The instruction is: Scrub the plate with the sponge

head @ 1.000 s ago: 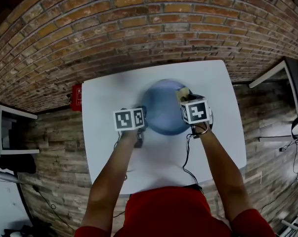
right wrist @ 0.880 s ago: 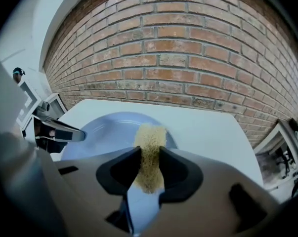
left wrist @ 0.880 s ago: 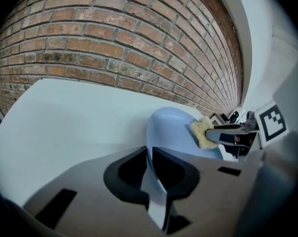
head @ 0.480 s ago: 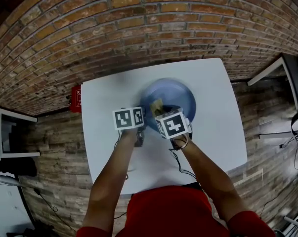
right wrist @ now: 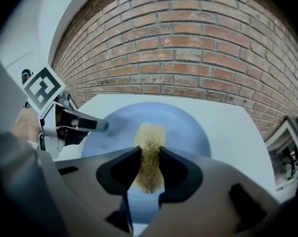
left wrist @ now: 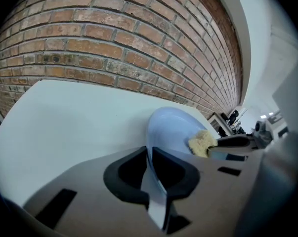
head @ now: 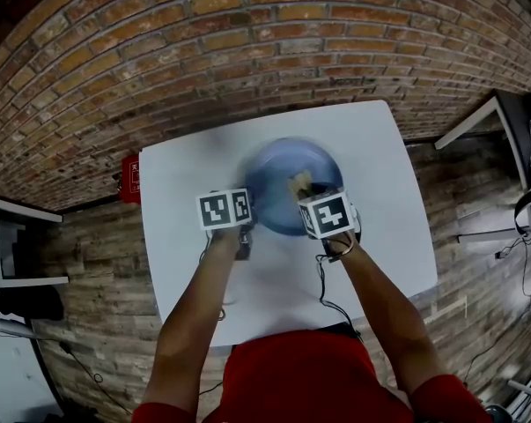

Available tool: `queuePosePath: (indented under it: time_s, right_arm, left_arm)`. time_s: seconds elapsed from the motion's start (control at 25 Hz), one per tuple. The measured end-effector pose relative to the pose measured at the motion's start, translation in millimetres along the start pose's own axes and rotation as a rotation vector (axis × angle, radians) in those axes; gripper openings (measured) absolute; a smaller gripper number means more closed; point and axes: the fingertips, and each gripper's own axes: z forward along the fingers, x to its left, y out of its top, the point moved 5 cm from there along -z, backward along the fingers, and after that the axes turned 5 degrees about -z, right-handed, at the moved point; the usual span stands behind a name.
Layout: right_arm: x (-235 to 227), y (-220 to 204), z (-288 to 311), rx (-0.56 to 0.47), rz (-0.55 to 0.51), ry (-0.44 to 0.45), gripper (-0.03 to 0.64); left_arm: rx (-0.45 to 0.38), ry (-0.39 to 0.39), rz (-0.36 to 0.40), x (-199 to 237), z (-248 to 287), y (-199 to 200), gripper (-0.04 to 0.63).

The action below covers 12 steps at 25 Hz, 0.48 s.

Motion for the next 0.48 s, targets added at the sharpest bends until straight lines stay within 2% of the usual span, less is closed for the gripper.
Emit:
queuePosePath:
  time_s: [0.24, 0.36, 0.48]
  right_arm:
    - [-37.5, -16.7, -14.2, 0.023, 0.031, -0.078, 0.120]
    - [-30.5, -14.5, -18.1, 0.003, 0.035, -0.069, 0.120]
    - [-6.6, -8.8, -18.6, -0.025, 0.034, -0.023, 0.120]
  left_arm:
    - [-0.001, 0.000, 0.003, -0.8, 0.0, -0.4, 0.046]
    - [-0.002, 0.001, 0.000, -1.0, -0.7, -0.8, 0.046]
    - [-0.002, 0.000, -0.003, -0.7, -0.7, -1.4, 0.046]
